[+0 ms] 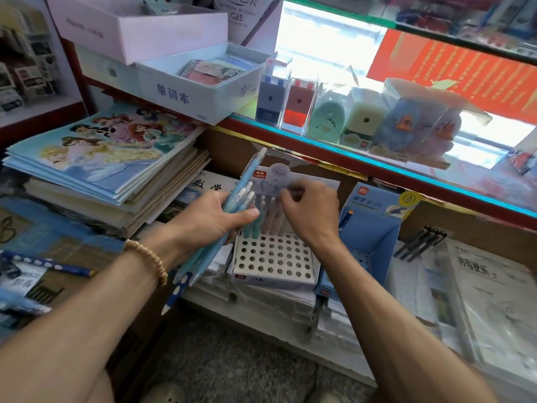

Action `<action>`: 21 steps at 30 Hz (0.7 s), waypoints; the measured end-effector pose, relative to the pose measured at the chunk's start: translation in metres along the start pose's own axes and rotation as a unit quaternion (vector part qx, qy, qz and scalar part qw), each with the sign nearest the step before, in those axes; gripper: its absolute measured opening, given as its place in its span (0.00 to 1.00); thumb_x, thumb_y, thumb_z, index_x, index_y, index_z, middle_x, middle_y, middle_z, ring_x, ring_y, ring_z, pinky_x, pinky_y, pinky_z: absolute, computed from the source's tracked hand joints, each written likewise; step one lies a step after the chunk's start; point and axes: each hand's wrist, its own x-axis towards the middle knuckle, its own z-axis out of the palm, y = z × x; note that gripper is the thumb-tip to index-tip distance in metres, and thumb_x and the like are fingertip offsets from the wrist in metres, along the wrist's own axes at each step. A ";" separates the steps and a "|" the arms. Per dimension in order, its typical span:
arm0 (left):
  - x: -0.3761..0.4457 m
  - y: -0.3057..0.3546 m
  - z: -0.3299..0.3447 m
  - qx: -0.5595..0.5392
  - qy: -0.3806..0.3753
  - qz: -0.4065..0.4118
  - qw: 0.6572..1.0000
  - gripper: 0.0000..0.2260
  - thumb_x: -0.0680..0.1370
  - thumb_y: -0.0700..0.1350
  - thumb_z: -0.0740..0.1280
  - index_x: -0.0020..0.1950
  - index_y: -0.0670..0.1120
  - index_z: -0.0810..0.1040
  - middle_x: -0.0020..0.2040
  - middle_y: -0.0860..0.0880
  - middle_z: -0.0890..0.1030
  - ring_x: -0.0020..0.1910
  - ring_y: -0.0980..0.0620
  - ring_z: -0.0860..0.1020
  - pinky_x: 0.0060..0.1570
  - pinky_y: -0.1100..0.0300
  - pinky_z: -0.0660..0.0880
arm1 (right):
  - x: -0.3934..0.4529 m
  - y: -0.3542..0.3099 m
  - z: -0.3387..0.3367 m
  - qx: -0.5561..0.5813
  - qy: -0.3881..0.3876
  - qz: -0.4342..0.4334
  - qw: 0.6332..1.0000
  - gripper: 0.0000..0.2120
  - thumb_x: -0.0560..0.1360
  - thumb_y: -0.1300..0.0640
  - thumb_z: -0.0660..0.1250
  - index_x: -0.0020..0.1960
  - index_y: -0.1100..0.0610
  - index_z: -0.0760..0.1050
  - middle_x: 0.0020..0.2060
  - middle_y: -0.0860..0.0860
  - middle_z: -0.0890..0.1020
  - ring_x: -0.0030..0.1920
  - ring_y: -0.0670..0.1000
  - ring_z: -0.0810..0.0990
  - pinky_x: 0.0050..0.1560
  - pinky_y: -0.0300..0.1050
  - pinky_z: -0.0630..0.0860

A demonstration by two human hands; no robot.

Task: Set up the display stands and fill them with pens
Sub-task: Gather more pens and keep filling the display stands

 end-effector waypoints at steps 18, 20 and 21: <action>0.004 -0.003 0.039 0.123 -0.150 -0.004 0.981 0.07 0.79 0.48 0.68 0.54 0.47 0.78 0.37 0.51 0.76 0.34 0.56 0.73 0.35 0.60 0.73 | -0.006 0.001 -0.076 0.441 -0.158 0.208 0.859 0.06 0.80 0.57 0.66 0.49 0.60 0.76 0.29 0.52 0.78 0.28 0.47 0.72 0.29 0.38 0.71; 0.005 -0.004 0.045 0.144 -0.157 -0.003 0.977 0.07 0.79 0.49 0.68 0.54 0.47 0.78 0.37 0.52 0.76 0.33 0.57 0.73 0.35 0.61 0.73 | -0.008 0.005 -0.078 0.413 -0.141 0.198 0.878 0.09 0.78 0.53 0.69 0.46 0.60 0.76 0.30 0.51 0.79 0.28 0.47 0.74 0.30 0.38 0.73; 0.005 -0.004 0.048 0.151 -0.159 -0.003 0.976 0.07 0.80 0.49 0.68 0.54 0.47 0.78 0.37 0.53 0.76 0.33 0.58 0.73 0.34 0.62 0.72 | -0.009 0.007 -0.079 0.392 -0.128 0.196 0.890 0.10 0.77 0.54 0.70 0.45 0.60 0.77 0.30 0.51 0.79 0.28 0.46 0.74 0.31 0.38 0.74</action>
